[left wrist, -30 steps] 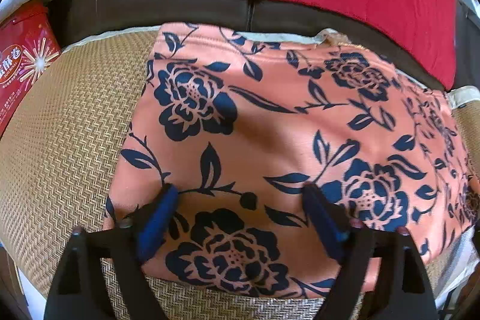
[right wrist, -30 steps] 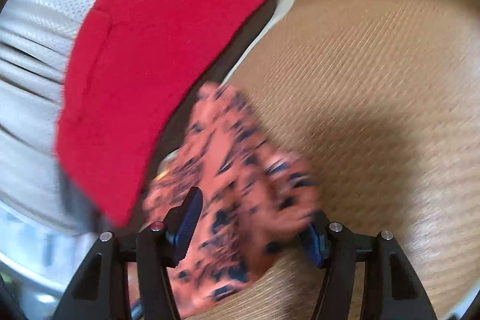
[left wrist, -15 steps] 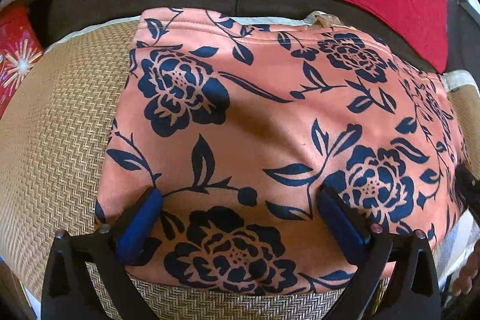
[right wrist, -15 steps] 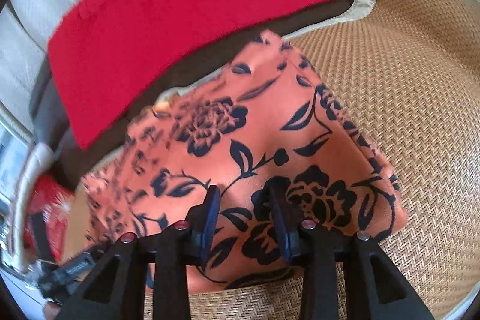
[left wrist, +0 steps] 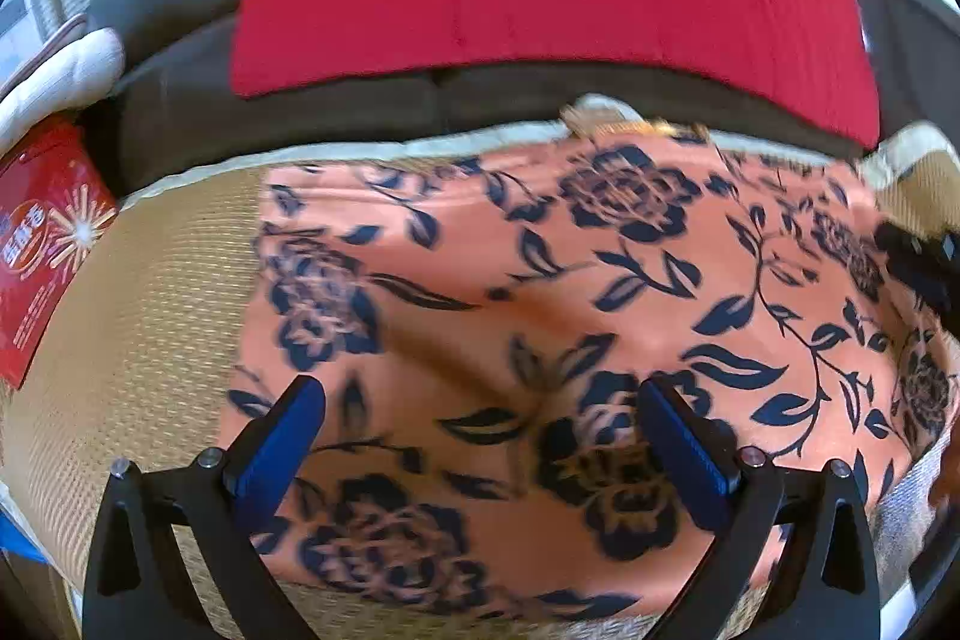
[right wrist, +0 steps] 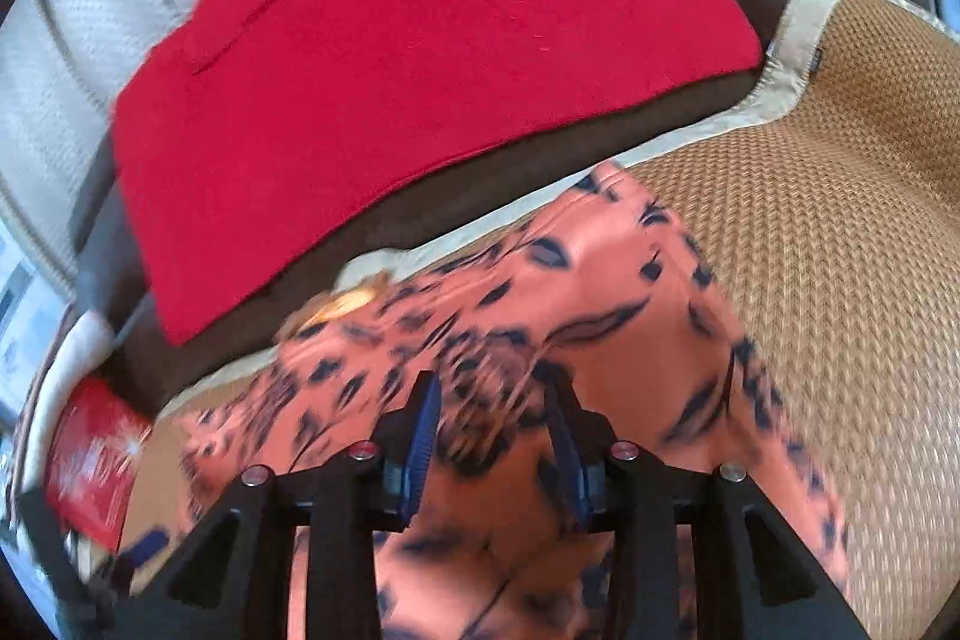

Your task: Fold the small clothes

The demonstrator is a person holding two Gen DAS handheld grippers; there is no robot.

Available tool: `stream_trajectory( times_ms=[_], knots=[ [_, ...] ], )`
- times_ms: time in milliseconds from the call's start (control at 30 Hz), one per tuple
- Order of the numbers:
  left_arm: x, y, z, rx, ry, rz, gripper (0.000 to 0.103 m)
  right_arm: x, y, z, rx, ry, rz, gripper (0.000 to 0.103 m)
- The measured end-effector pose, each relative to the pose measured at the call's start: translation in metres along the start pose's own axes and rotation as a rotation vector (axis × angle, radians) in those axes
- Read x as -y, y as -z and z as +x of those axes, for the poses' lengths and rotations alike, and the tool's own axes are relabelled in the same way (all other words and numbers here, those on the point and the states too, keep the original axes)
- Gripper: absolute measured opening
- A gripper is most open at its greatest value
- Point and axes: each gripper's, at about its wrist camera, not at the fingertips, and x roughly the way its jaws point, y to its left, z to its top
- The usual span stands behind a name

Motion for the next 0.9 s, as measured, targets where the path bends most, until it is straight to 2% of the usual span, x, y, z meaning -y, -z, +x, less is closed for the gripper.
stream_trajectory(
  times_ms=[67, 100, 200, 267, 300, 367, 433, 467, 533, 600, 633, 700, 900],
  knots=[
    [0.012, 0.000, 0.010, -0.019, -0.021, 0.034, 0.103, 0.013, -0.009, 0.021, -0.049, 0.033, 0.025, 0.039],
    [0.017, 0.000, 0.014, -0.016, -0.050, 0.051, 0.103, 0.020, -0.012, 0.029, -0.075, 0.023, 0.035, 0.039],
    [0.020, -0.005, 0.015, -0.002, -0.075, 0.067, 0.103, 0.024, -0.023, 0.029, -0.078, -0.021, 0.064, 0.039],
    [0.013, -0.013, 0.007, 0.023, -0.056, 0.040, 0.103, 0.021, -0.026, 0.016, -0.020, -0.039, 0.056, 0.039],
    [0.008, -0.014, 0.004, 0.042, -0.055, 0.016, 0.103, 0.019, -0.028, 0.008, 0.013, -0.032, 0.046, 0.039],
    [0.001, -0.013, 0.002, 0.035, -0.082, -0.008, 0.103, 0.024, -0.029, 0.003, 0.029, 0.047, 0.054, 0.040],
    [-0.010, -0.010, 0.017, -0.042, -0.116, -0.031, 0.103, 0.038, -0.025, 0.015, -0.049, 0.095, 0.092, 0.049],
    [-0.016, -0.008, 0.026, -0.088, -0.110, -0.049, 0.103, 0.046, -0.019, 0.021, -0.100, 0.059, 0.107, 0.049],
    [-0.034, -0.005, 0.031, -0.119, -0.028, -0.137, 0.103, 0.046, -0.018, 0.003, -0.076, 0.051, 0.102, 0.050],
    [-0.049, -0.005, 0.027, -0.139, 0.006, -0.205, 0.103, 0.050, -0.012, -0.022, -0.052, -0.036, 0.134, 0.053],
    [-0.056, -0.004, 0.022, -0.130, 0.007, -0.216, 0.103, 0.056, -0.006, -0.038, -0.038, -0.094, 0.181, 0.059],
    [-0.070, -0.001, 0.014, -0.118, -0.018, -0.247, 0.103, 0.071, 0.004, -0.061, -0.036, -0.157, 0.248, 0.061],
    [-0.137, 0.017, -0.014, -0.057, -0.051, -0.481, 0.103, 0.102, 0.063, -0.110, -0.083, -0.306, 0.400, 0.063]
  ],
)
